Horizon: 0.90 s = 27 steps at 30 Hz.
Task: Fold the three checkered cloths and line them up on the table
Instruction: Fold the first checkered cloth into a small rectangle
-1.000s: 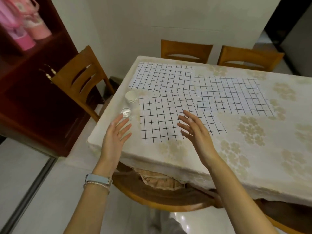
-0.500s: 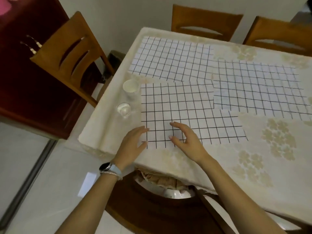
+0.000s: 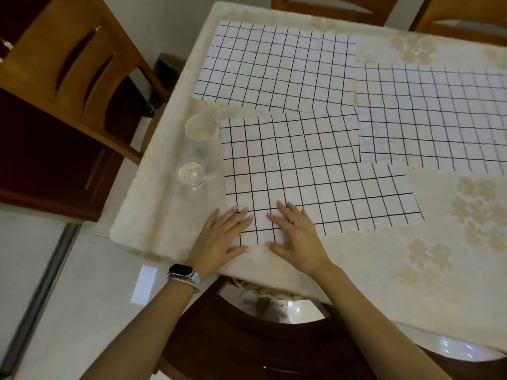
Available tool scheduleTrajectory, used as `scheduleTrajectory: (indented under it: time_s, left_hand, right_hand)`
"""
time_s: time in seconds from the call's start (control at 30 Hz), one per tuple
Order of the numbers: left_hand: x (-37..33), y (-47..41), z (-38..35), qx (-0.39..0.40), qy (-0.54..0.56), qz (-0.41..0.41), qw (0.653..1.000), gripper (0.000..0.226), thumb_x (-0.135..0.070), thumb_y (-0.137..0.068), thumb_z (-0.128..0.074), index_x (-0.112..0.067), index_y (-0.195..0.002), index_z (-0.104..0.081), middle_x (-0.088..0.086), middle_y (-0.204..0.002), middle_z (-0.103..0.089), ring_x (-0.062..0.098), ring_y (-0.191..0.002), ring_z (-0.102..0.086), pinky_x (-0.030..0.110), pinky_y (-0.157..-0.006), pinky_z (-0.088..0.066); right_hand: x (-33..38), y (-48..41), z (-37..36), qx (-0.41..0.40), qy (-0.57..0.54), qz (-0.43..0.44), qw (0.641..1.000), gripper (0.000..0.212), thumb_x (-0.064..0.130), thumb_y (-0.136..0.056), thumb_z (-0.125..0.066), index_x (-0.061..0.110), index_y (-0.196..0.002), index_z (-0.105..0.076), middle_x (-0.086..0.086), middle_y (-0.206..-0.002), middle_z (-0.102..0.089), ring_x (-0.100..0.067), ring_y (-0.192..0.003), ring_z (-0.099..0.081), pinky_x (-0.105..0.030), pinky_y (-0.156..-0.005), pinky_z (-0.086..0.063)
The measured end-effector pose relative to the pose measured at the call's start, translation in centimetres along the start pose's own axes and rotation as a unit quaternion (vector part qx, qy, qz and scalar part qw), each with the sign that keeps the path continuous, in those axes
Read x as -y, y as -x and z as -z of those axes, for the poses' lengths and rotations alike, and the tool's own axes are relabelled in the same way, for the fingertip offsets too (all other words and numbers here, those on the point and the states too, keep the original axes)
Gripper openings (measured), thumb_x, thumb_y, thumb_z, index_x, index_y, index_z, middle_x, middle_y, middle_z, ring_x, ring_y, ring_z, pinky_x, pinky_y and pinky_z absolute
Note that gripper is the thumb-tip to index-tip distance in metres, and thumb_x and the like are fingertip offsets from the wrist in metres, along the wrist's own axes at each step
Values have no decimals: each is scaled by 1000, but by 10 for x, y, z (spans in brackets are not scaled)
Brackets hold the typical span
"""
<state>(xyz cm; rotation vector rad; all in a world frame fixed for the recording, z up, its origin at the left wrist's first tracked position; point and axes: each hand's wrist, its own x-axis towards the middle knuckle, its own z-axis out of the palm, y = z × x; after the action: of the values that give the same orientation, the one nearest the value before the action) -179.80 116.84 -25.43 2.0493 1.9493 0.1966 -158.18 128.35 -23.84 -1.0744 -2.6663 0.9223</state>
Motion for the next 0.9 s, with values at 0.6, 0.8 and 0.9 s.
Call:
scheduleTrajectory:
  time_s: [0.6, 0.8, 0.9]
  left_hand:
    - [8, -5, -8, -143, -5, -88, 986, 28, -35, -94, -55, -31, -117, -71, 5, -139, -58, 25, -125, -53, 57, -109, -33]
    - [-13, -11, 17, -218, 86, -70, 970, 23, -26, -97, -56, -16, -103, -76, 3, -122, -69, 21, -121, -59, 49, -113, -33]
    - [-30, -12, 40, -252, 128, -74, 956, 20, -19, -96, -58, -11, -101, -76, 1, -107, -74, 15, -108, -66, 50, -110, -37]
  right_hand:
    - [8, 2, -14, -35, -7, -29, 999, 67, 52, -75, -70, 31, -137, -55, -5, -156, -36, -26, -148, -22, -50, -120, -14]
    - [18, 6, -7, -59, -34, -22, 997, 53, 52, -82, -62, 32, -130, -60, -1, -148, -48, -23, -141, -37, -47, -119, -24]
    - [30, 9, 8, -117, -56, -17, 991, 35, 37, -87, -61, 28, -121, -68, 3, -131, -64, -16, -125, -55, -47, -110, -39]
